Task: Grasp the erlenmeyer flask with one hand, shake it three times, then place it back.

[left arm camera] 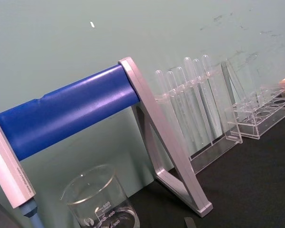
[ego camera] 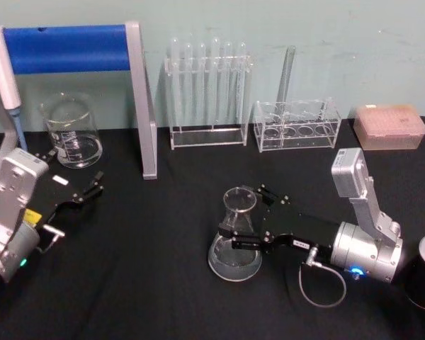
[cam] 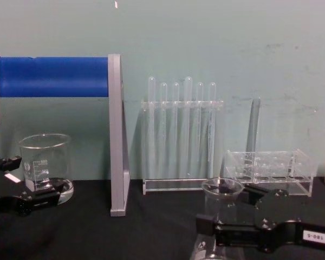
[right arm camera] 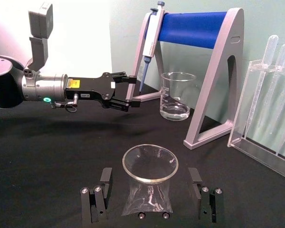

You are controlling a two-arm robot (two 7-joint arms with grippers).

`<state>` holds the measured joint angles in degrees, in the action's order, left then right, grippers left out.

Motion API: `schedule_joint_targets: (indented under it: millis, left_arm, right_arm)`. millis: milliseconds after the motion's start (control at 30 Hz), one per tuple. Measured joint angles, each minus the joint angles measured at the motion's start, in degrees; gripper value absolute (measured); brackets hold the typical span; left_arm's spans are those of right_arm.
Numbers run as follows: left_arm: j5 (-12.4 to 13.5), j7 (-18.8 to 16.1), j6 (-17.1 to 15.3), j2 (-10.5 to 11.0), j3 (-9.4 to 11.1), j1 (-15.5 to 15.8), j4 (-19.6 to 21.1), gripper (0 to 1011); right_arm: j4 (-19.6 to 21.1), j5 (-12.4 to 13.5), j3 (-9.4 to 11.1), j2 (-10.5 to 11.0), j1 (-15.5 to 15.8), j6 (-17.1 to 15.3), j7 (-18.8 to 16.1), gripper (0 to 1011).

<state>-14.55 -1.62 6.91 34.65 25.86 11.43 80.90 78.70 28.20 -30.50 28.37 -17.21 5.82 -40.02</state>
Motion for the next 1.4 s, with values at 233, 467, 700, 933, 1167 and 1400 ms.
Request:
schedule_joint_targets:
  millis: [233, 467, 700, 933, 1167, 1400]
  left_arm:
    - [0.0, 0.0, 0.0, 0.0, 0.0, 0.0, 0.0, 1001]
    - [0.0, 0.0, 0.0, 0.0, 0.0, 0.0, 0.0, 1001]
    - [0.0, 0.0, 0.0, 0.0, 0.0, 0.0, 0.0, 1001]
    - [0.0, 0.0, 0.0, 0.0, 0.0, 0.0, 0.0, 1001]
    - [0.0, 0.0, 0.0, 0.0, 0.0, 0.0, 0.0, 1001]
    - [0.0, 0.0, 0.0, 0.0, 0.0, 0.0, 0.0, 1001]
  right_arm:
    - [0.0, -0.2, -0.5, 0.3, -0.4, -1.3, -0.2, 1000]
    - [0.2, -0.3, -0.9, 0.7, -0.5, -2.3, -0.4, 1000]
    - [1.8, 0.1, -0.4, 2.1, 0.7, -2.3, -0.3, 1000]
    - [6.4, 0.9, 1.6, 5.4, 4.1, -2.5, 1.2, 1000]
    - [11.4, 3.0, 5.4, 8.5, 8.7, -2.3, 3.5, 1000]
    - [15.3, 6.5, 11.0, 8.8, 11.7, 0.9, 5.9, 1000]
